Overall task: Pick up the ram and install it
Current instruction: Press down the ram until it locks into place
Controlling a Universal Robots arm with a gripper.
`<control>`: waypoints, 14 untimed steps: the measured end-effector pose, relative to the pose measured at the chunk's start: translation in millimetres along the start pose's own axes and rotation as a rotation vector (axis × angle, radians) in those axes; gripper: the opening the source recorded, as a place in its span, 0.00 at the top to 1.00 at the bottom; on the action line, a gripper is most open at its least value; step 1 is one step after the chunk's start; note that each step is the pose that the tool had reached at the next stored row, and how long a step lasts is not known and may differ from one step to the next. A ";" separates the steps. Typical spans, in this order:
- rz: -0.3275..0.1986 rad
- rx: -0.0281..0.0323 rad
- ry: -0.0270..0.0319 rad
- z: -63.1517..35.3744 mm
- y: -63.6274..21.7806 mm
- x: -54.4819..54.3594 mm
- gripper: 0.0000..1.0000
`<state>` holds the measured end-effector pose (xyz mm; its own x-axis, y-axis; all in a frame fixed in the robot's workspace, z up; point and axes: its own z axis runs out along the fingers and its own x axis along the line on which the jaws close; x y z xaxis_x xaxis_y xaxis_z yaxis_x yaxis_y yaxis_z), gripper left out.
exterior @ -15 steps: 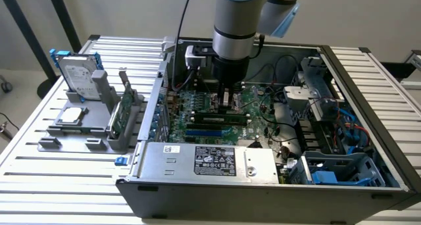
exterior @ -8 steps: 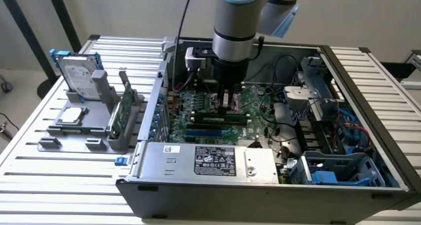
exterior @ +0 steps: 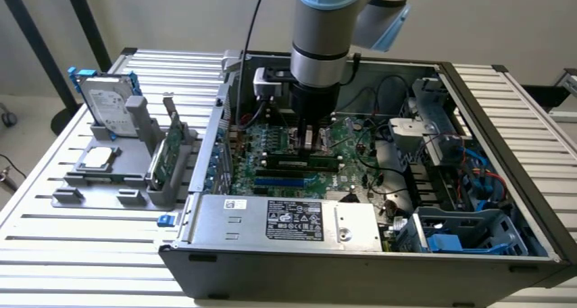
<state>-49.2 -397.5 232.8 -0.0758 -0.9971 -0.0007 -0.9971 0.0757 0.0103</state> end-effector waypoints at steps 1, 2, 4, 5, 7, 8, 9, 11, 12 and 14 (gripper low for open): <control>0.000 0.0000 0.0000 0.8 0.0 0.0 0.89; 0.000 0.0000 0.0002 1.5 0.1 0.0 0.89; 0.000 -0.0003 0.0010 2.9 0.2 0.1 0.89; 0.000 -0.0003 0.0010 3.6 0.2 0.1 0.89; 0.000 0.0000 0.0003 5.4 0.2 0.1 0.89; 0.000 -0.0002 0.0007 5.6 0.3 0.1 0.89; 0.000 -0.0002 0.0007 5.6 0.3 0.1 0.89; 0.000 0.0002 -0.0037 2.5 0.3 -0.1 0.89; 0.000 -0.0004 -0.0033 -1.5 0.3 0.0 0.89; 0.000 -0.0011 -0.0039 -8.5 0.4 0.3 0.89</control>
<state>-49.5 -397.7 241.3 -0.0757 -0.9971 -0.0046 -0.9971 0.0757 0.0114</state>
